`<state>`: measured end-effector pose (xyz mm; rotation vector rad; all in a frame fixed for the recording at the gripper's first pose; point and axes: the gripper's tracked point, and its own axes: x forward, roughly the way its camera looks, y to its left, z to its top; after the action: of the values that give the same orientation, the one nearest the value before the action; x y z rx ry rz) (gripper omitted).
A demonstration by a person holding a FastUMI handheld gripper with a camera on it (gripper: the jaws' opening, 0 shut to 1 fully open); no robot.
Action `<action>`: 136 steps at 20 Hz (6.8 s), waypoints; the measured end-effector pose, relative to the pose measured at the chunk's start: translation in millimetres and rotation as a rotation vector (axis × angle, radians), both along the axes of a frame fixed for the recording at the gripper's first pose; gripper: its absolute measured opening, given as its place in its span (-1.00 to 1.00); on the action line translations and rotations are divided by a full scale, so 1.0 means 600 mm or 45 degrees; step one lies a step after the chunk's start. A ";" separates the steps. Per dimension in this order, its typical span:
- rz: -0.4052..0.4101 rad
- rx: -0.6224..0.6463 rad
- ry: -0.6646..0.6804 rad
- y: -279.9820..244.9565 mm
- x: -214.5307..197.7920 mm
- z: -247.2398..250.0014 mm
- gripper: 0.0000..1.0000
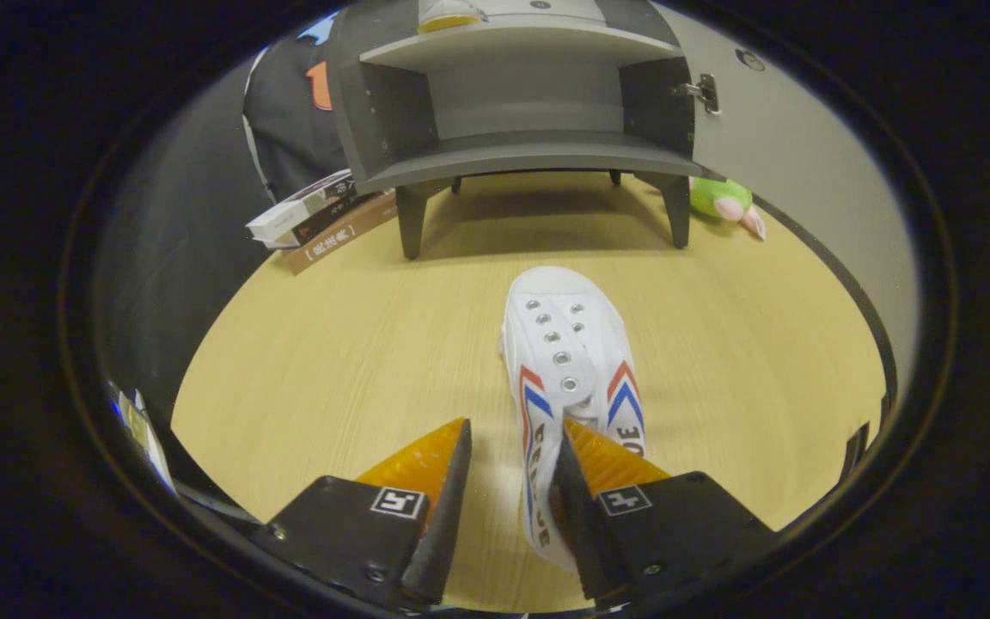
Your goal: Open the shoe cabinet door, grab the shoes and put them into the shoe cabinet, then close the shoe cabinet door.
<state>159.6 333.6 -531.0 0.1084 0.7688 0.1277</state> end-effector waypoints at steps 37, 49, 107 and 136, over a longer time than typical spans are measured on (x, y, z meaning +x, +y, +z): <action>0.110 -0.188 -0.624 -0.070 0.345 0.707 -0.92; 0.156 -0.199 -0.468 -0.053 0.539 0.645 -0.92; -0.204 -0.030 -0.859 -0.645 -0.303 0.783 0.96; -0.010 -0.019 -0.917 -0.477 -0.184 0.838 0.86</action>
<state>49.1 47.7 -28.5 0.0447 0.0510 0.1411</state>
